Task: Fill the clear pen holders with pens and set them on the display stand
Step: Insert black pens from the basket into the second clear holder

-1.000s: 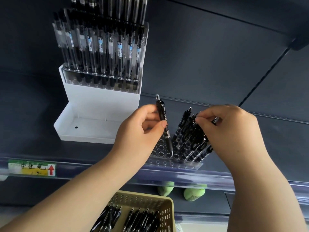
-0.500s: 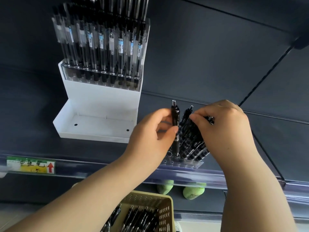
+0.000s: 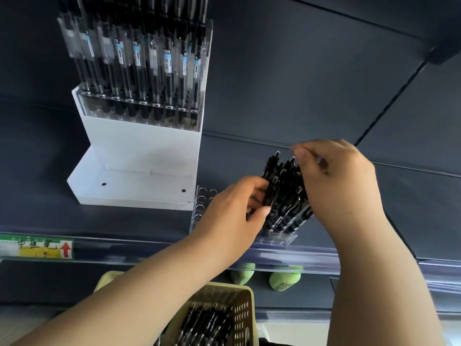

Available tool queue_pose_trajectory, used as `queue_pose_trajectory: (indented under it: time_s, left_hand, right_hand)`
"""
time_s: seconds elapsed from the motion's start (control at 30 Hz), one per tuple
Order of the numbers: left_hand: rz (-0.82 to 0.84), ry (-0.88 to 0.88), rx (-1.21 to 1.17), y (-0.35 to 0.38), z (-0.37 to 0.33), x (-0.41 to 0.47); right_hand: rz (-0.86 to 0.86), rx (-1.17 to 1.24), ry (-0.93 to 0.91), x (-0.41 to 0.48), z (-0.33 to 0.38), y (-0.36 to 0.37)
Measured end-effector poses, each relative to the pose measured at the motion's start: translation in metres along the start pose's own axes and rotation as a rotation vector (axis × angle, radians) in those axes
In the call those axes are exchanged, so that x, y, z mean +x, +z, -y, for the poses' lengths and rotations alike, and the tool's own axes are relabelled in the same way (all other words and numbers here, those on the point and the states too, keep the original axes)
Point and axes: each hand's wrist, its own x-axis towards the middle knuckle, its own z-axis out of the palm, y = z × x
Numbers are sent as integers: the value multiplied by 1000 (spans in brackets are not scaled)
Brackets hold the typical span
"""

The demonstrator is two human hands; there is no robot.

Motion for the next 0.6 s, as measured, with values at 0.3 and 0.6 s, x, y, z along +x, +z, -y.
queue_pose_trajectory:
  time_s: [0.3, 0.6]
  left_hand:
    - [46, 21, 271, -3, -5, 0]
    - [-52, 191, 450, 3, 5, 0]
  right_hand:
    - [33, 16, -4, -1, 2, 4]
    - [54, 10, 12, -3, 5, 7]
